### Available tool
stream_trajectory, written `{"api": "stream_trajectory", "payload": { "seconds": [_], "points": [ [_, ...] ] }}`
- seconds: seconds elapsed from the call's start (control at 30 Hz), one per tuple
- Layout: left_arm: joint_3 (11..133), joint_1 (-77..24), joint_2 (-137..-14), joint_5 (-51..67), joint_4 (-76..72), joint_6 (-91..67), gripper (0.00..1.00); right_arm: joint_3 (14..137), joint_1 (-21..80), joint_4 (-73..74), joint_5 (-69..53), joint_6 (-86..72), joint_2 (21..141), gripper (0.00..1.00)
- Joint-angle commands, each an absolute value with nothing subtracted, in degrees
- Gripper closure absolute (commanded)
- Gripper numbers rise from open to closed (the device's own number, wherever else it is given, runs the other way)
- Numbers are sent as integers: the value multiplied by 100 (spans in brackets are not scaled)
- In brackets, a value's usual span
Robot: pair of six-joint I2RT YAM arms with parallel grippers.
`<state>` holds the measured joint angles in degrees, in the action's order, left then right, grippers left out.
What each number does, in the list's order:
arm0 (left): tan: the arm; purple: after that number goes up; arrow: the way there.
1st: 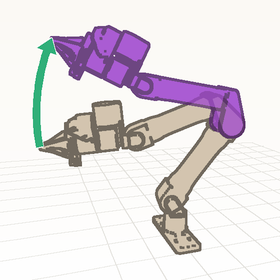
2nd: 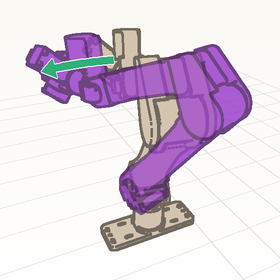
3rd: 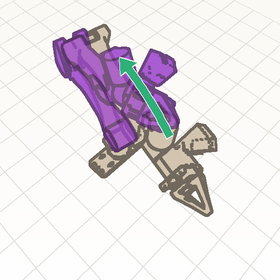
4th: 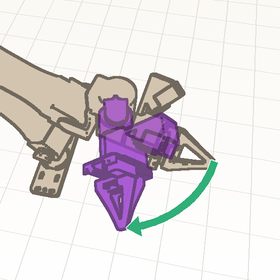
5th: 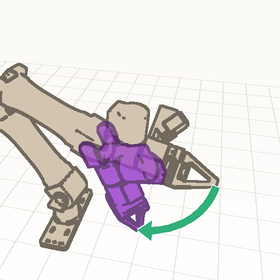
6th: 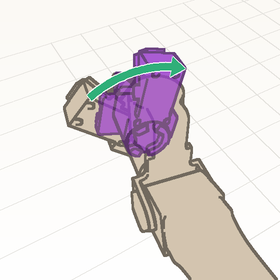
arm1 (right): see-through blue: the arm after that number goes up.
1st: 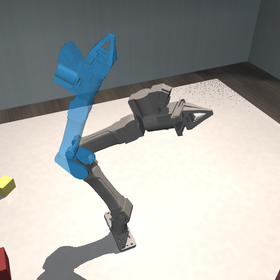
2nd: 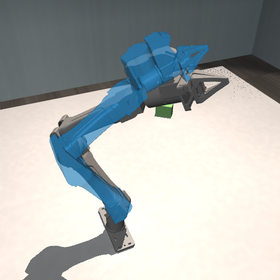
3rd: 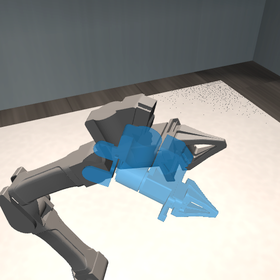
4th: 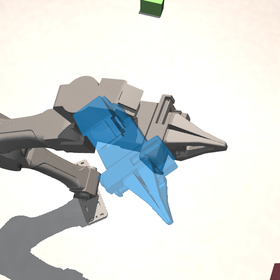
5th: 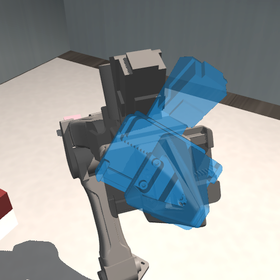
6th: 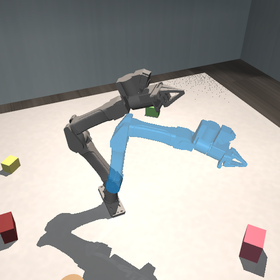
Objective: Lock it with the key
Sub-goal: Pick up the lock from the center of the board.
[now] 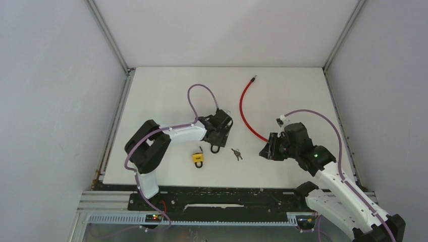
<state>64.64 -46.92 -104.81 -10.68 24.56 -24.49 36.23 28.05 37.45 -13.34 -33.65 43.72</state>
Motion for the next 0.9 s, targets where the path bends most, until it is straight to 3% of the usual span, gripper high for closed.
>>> {"api": "stream_trajectory", "payload": {
  "seconds": [0.0, 0.17, 0.23, 0.27, 0.87],
  "points": [
    [6487, -4767, -10768, -855, 2705, -2586, 44, 3612, 2846, 3589, -1328, -3315, 4377, 69],
    [6473, -4801, -10573, -697, 2685, -2514, 72, 3612, 2846, 3541, -1284, -3354, 4419, 69],
    [6408, -4803, -10446, -346, 2595, -2331, 93, 3612, 2843, 3471, -1279, -3374, 4459, 70],
    [6374, -4806, -10363, -213, 2569, -2285, 99, 3612, 2839, 3419, -1287, -3358, 4474, 70],
    [5333, -5220, -6683, 1082, 1707, -1542, 100, 3718, 2767, 1576, -1584, -2723, 3199, 64]
  ]
}}
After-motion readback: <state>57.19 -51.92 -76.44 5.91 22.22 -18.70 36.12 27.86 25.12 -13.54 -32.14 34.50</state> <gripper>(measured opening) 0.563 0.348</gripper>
